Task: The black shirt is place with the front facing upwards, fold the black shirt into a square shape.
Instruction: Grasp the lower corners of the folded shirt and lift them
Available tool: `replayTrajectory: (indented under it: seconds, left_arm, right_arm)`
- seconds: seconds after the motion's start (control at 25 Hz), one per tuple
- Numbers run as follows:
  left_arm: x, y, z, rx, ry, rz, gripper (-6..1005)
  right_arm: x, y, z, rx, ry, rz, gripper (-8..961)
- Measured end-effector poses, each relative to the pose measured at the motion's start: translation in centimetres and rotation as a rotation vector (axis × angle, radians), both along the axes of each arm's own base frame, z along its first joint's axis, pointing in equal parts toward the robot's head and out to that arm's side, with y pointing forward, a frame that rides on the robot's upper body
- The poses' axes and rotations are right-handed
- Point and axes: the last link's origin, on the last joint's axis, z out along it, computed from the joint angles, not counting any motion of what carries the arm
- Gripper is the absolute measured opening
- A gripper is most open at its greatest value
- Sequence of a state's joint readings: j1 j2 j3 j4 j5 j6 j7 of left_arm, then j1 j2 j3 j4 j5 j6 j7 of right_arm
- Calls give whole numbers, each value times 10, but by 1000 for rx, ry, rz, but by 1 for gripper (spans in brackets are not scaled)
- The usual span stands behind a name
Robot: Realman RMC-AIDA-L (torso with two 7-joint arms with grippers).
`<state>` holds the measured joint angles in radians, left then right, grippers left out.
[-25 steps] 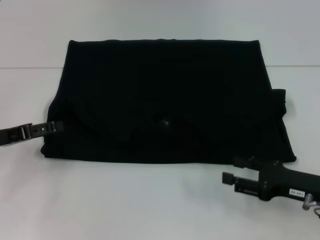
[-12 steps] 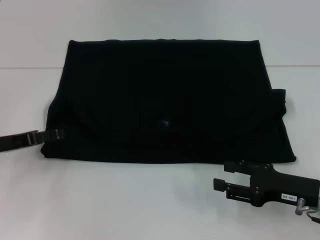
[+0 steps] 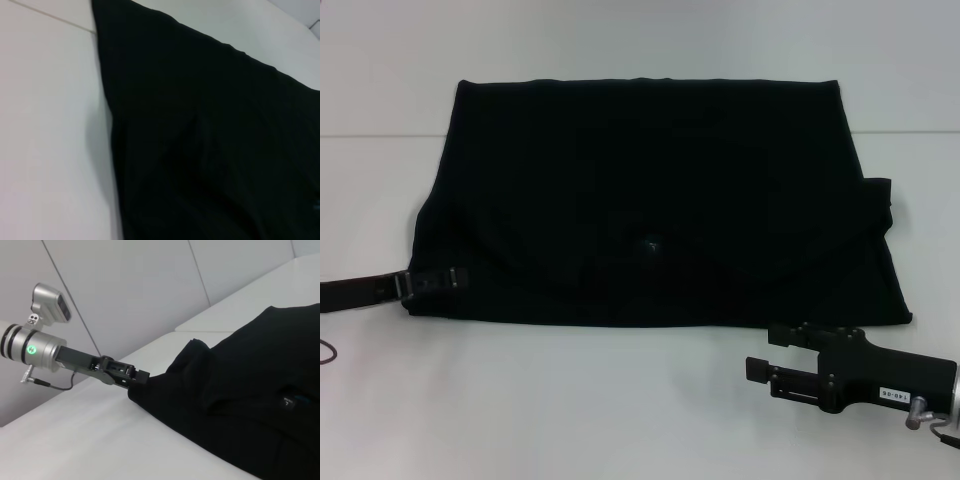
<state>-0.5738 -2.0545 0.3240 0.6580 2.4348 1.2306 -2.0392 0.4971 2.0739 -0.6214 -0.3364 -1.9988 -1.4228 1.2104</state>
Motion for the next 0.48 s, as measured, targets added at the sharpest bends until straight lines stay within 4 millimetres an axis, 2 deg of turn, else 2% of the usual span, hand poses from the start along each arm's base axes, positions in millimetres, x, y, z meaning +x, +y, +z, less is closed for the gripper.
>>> replayTrajectory:
  seconds: [0.24, 0.48]
  left_arm:
    - [1, 0, -3, -19, 19, -10, 828]
    - [1, 0, -3, -25, 32, -15, 711]
  right_arm:
    - [-1, 0, -1, -1, 3, -3, 737]
    - [-1, -1, -1, -1, 9, -5, 738]
